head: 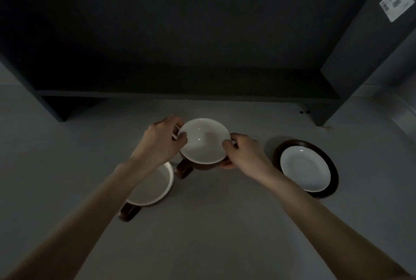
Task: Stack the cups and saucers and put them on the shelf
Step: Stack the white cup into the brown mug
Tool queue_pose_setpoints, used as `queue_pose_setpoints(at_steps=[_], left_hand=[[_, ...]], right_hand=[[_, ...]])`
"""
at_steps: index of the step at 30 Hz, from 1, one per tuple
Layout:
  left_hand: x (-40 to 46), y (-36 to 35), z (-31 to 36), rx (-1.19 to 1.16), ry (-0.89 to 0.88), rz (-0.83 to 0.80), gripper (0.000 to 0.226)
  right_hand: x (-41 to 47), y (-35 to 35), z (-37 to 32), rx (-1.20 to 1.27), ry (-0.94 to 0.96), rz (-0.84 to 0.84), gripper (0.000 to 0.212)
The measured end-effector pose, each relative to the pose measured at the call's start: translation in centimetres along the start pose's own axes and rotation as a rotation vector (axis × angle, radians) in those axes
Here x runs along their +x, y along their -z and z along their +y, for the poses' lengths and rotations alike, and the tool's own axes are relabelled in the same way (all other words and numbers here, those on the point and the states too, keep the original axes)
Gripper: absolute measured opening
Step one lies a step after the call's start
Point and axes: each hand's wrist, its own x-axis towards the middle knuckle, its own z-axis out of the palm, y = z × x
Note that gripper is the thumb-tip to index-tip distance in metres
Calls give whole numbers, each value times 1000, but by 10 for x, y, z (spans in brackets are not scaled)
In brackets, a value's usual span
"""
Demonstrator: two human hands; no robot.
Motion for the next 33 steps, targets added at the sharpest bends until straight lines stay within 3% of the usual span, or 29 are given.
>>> queue_pose_setpoints(at_steps=[13, 19, 33], left_hand=[[-51, 39, -74, -31, 116, 152, 13], [-58, 33, -89, -22, 158, 137, 14], [-54, 31, -98, -89, 187, 126, 11]], right_hand=[[-6, -75, -26, -195, 134, -95, 20], [-9, -87, -19, -290, 157, -152, 21], [-2, -91, -7, -145, 100, -254, 19]])
